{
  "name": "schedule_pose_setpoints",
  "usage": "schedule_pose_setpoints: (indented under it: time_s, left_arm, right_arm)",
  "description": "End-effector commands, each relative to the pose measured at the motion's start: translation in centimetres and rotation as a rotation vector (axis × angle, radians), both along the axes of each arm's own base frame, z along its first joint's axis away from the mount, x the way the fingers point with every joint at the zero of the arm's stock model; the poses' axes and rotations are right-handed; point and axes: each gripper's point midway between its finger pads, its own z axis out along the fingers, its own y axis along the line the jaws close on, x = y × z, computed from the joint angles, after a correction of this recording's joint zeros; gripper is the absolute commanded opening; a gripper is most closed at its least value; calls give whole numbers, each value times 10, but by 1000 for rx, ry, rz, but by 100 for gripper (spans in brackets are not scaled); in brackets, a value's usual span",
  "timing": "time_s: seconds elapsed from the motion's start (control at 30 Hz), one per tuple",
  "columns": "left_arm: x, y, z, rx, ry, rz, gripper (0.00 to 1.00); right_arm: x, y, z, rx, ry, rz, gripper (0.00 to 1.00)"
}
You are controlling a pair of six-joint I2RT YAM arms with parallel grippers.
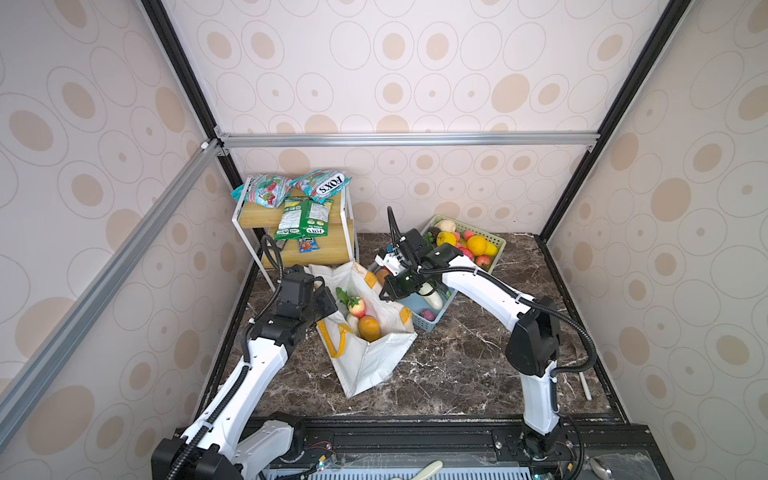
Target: Place the food into the grocery bag and tie it
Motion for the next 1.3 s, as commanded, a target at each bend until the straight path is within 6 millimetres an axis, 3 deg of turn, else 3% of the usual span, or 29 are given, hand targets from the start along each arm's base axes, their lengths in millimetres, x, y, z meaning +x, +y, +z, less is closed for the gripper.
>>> schedule_pose_setpoints:
  time_s: [0.0, 0.3, 0.53, 0.67, 0.8, 0.97, 1.03, 1.27]
  left_arm:
    - [1, 13, 4, 26, -19, 37, 0]
    - [11, 25, 9, 37, -38, 46, 0]
    - [17, 24, 7, 48, -42, -1, 0]
    - [19, 19, 4, 45, -46, -38, 0]
    - [18, 18, 6, 47, -57, -50, 0]
    - [14, 20, 3, 50, -50, -37, 0]
    - [12, 21, 2, 45, -50, -32, 0]
    - [8, 21, 5, 31, -64, -22, 0]
  right_arm:
    - [-20, 14, 22, 68, 30, 50, 6]
    - [-40, 41, 43, 152, 44, 123, 8]
    - [-31, 41, 49, 127, -1, 91, 8]
    - [-21, 32, 44, 80, -24, 64, 20]
    - [-2, 14, 54, 58, -61, 18, 35]
    - [32, -28, 64, 13, -127, -81, 52]
    - [55, -56, 60, -21, -135, -169, 54]
    - [138, -192, 14, -271, -128, -538, 59]
